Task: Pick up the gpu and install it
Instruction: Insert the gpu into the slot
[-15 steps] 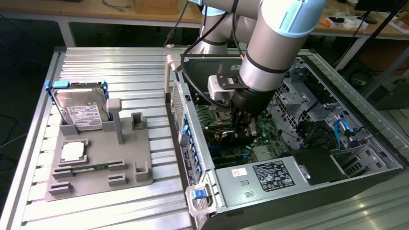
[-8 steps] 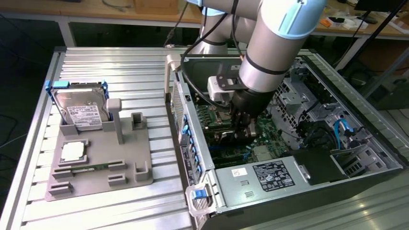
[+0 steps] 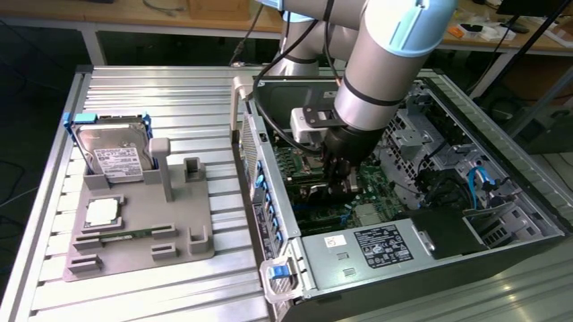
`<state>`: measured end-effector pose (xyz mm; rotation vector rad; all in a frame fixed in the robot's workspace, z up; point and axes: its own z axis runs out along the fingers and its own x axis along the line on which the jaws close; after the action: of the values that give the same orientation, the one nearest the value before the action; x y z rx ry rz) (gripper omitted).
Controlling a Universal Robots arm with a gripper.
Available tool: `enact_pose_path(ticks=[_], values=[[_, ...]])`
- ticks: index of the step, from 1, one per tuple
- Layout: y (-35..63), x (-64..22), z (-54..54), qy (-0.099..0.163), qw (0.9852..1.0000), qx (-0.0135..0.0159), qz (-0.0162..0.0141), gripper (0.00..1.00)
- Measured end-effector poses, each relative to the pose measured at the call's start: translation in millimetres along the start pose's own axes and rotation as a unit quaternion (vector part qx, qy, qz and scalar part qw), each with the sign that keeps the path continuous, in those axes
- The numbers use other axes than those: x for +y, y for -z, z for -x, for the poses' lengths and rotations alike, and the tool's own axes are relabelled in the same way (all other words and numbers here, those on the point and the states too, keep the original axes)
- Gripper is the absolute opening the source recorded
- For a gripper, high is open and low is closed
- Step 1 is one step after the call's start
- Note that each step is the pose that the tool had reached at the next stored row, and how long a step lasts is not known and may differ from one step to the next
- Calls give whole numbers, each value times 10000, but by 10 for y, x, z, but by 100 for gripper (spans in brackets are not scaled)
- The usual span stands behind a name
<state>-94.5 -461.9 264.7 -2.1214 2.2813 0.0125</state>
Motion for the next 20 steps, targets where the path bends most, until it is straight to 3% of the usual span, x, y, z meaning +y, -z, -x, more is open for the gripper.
enact_pose_path(ticks=[7, 13, 20], values=[[-14, 3, -1, 0, 10000, -11, 2, 27], [-24, 3, -3, -2, 10000, -32, 52, 27], [-37, 3, -3, -2, 10000, -39, 58, 27]])
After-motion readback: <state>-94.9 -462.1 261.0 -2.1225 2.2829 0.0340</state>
